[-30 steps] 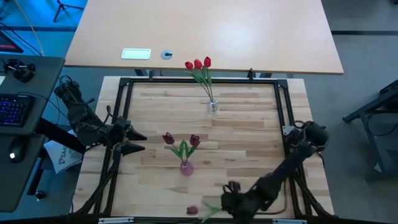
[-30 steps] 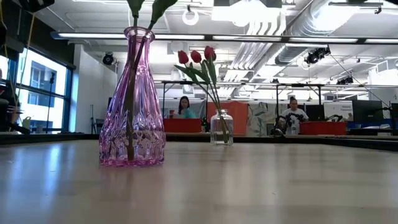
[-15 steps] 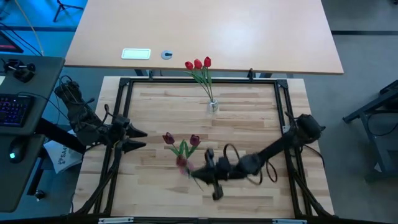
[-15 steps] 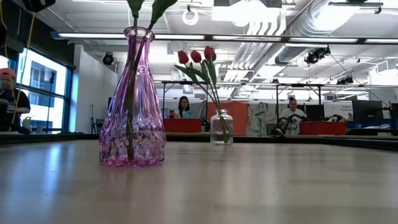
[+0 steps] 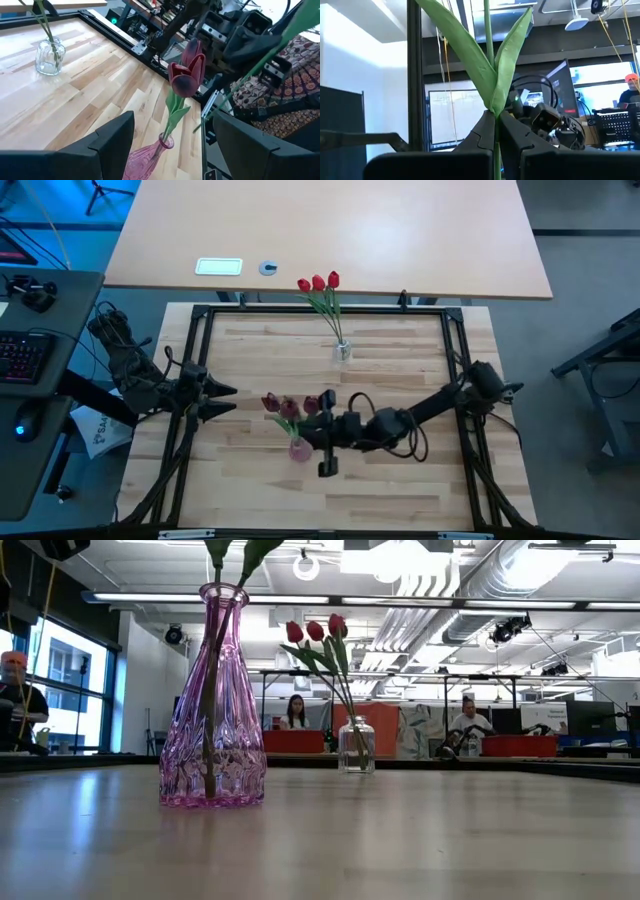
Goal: Sort flowers into vase by color
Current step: Put the dark red tulip into the violet flower vase
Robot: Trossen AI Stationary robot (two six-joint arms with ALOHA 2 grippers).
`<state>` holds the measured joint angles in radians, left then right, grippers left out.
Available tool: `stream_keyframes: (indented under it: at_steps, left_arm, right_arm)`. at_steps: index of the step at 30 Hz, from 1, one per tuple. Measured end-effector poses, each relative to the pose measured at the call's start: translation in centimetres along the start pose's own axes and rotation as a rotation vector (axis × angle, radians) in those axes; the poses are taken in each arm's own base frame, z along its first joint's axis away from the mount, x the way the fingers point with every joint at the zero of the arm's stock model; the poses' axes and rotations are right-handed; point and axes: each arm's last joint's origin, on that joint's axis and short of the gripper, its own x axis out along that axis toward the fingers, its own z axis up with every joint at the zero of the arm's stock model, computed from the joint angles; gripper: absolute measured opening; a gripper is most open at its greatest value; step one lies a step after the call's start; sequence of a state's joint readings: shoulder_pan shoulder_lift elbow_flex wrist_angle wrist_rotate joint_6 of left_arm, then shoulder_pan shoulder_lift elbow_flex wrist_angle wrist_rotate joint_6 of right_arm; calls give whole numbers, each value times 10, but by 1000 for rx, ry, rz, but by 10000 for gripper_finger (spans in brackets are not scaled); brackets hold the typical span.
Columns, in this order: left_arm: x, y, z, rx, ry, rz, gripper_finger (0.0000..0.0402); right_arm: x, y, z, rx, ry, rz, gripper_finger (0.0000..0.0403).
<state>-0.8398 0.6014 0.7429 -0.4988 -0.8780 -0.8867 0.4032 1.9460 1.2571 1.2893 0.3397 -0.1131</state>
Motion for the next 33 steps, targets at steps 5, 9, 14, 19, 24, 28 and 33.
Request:
stream_keyframes:
  at_steps: [5, 9, 14, 19, 24, 28, 33]
  left_arm:
    - [0, 0, 0, 1, 0, 0, 259]
    - [0, 0, 0, 2, 1, 1, 259]
    - [0, 0, 0, 2, 1, 1, 259]
    - [0, 0, 0, 2, 4, -1, 259]
    - [0, 0, -1, 4, 11, -6, 259]
    - [0, 0, -1, 5, 13, -6, 259]
    - [0, 0, -1, 5, 14, -7, 259]
  right_arm:
    - [5, 4, -26, -63, 48, -37, 0]
    - [1, 0, -29, -70, 57, -115, 0]
    - [3, -6, -28, -86, 40, -140, 0]
    - [4, -10, -35, -76, 105, -141, 0]
    - [4, -13, -38, -83, 135, -150, 0]
    - [4, -13, -41, -68, 155, -161, 1]
    - [4, -12, -42, -50, 163, -163, 16]
